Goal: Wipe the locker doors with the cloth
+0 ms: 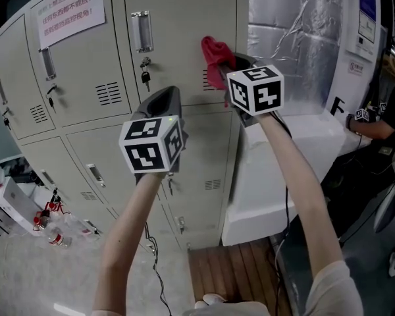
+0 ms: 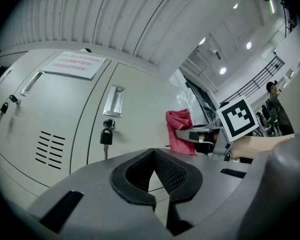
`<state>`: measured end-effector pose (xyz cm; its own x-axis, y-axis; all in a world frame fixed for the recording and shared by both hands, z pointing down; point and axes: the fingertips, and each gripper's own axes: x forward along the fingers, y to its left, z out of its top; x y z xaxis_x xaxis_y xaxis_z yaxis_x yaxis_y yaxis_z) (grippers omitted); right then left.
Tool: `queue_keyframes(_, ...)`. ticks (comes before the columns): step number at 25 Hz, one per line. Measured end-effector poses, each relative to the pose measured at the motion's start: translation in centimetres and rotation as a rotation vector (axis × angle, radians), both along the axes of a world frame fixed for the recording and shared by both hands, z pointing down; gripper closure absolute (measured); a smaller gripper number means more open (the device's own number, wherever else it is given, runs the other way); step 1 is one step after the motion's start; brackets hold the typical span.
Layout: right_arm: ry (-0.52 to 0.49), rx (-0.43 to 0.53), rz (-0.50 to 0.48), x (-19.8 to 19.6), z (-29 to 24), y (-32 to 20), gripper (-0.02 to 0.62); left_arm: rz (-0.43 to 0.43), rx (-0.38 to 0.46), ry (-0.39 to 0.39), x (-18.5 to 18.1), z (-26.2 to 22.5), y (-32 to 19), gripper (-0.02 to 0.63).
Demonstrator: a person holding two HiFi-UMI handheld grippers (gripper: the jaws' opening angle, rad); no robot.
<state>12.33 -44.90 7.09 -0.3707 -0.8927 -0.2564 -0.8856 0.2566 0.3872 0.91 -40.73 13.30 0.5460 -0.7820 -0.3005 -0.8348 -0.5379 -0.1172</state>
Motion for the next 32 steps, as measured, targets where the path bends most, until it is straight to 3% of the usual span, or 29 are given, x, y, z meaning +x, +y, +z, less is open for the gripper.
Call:
queue_keyframes(10,-0.038,-0.006,0.073,5.0,0.1,0.6,0.569,0.02,0.0,-0.026,2.1,0.3,0.4,0.59)
queue_keyframes(20,-0.049,-0.023,0.108,6.0,0.2,0.7,0.569,0.032,0.015,-0.029,2.1,-0.2,1.3,0.589)
queue_keyframes(23,-0.048,-0.015,0.081,4.8,0.5,1.8,0.569,0.022,0.016,-0.03,1.2,-0.1,1.3,0.589)
queue_keyframes(32,-0.073,0.016,-0.171,-5.4,1.6,4.4,0.569,-0.057,0.011,-0.028,-2.9,0.8,0.9,0.589)
